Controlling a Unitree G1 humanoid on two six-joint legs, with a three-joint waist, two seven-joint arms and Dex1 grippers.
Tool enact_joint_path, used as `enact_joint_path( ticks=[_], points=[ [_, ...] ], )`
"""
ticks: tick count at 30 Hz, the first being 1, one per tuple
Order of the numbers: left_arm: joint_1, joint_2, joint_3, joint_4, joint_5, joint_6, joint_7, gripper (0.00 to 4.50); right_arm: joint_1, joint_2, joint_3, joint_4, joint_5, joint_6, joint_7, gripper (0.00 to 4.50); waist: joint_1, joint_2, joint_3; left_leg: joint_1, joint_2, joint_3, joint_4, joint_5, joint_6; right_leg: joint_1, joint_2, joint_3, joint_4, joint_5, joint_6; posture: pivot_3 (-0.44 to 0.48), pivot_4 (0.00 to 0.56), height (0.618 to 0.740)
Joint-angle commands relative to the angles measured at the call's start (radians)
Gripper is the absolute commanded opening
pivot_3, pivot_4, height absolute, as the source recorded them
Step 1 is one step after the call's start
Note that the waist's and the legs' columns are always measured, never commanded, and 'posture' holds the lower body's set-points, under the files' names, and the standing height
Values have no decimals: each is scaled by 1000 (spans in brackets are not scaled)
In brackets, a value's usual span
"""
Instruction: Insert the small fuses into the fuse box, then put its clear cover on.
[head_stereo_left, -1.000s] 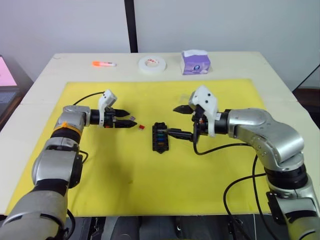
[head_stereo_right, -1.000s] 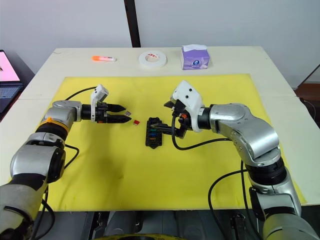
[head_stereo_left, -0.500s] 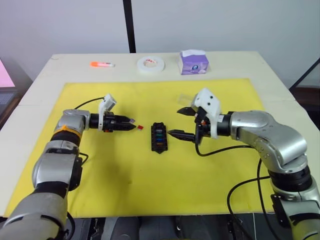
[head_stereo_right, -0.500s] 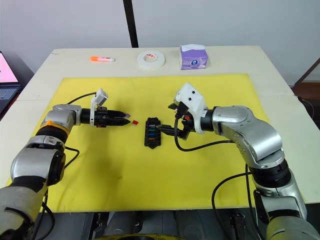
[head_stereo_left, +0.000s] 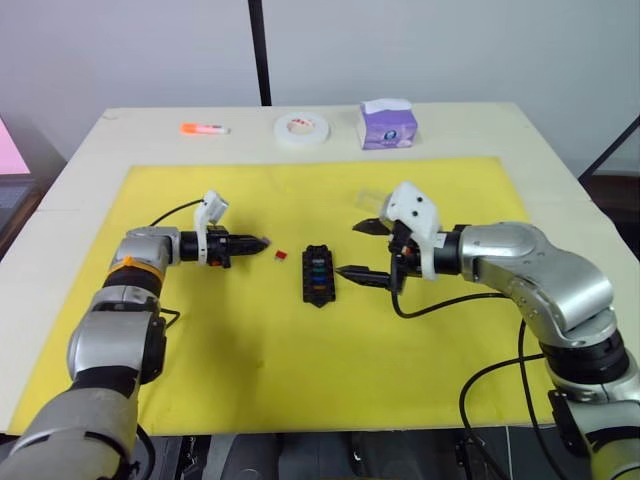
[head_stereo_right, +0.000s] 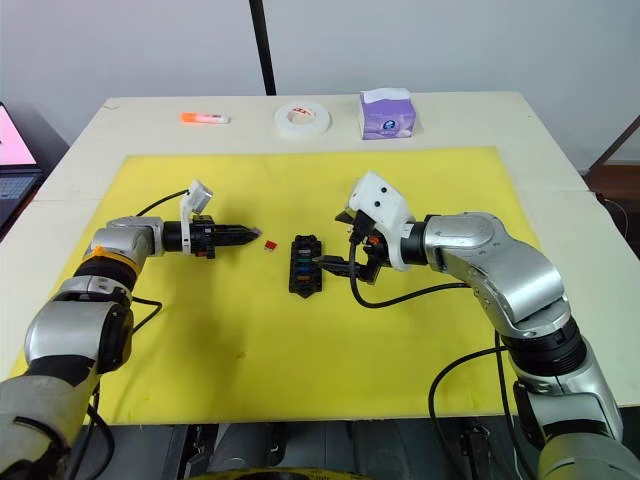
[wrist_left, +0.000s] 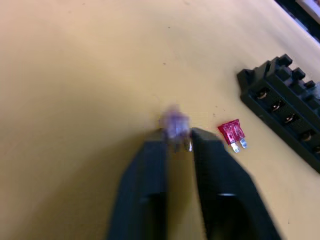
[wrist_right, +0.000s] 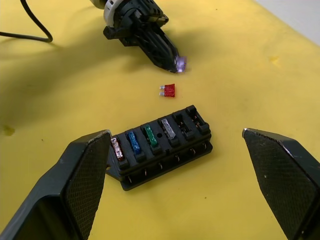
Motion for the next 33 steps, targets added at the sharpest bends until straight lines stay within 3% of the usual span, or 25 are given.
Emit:
enact_joint_path(
  ticks=[1, 12, 17, 23, 28, 33],
  points=[
    [24, -12, 2, 16, -5, 23, -8, 8, -3, -17, -9, -15, -6, -15, 0, 4500, 1, 0, 0, 0, 0, 0, 0, 0, 0, 0, 0, 0, 0, 0, 0, 0, 150, 740],
    [41, 28, 40, -48, -63, 72, -32, 8, -8, -16, -7, 21, -6, -33, 9, 4500, -2, 0, 0, 0, 0, 0, 0, 0, 0, 0, 0, 0, 0, 0, 0, 0, 150, 740],
    [67, 47, 65, -156, -122, 134, -44, 8, -13, -12, -10, 40, -1, -49, 23, 4500, -2, 0, 0, 0, 0, 0, 0, 0, 0, 0, 0, 0, 0, 0, 0, 0, 150, 740],
    [194, 79, 140, -578, -302, 403, -7, 8, -90, 83, -183, 98, 222, 140, 7, 4500, -3, 0, 0, 0, 0, -1, -1, 0, 0, 0, 0, 0, 0, 0, 0, 0, 150, 740],
    [255, 47, 262, -957, -526, 651, 160, 8, -194, 120, -274, 195, 356, 246, 7, 4500, 2, 0, 0, 0, 0, -2, 0, 0, 0, 1, -1, -1, 0, 0, 0, 0, 150, 740],
    [246, -55, 364, -1202, -753, 805, 363, 8, -320, 166, -360, 306, 504, 367, -7, 4500, 0, 0, 0, 0, 0, -2, 0, 0, 0, 1, -1, -1, 0, 0, 0, 0, 150, 740]
  ],
)
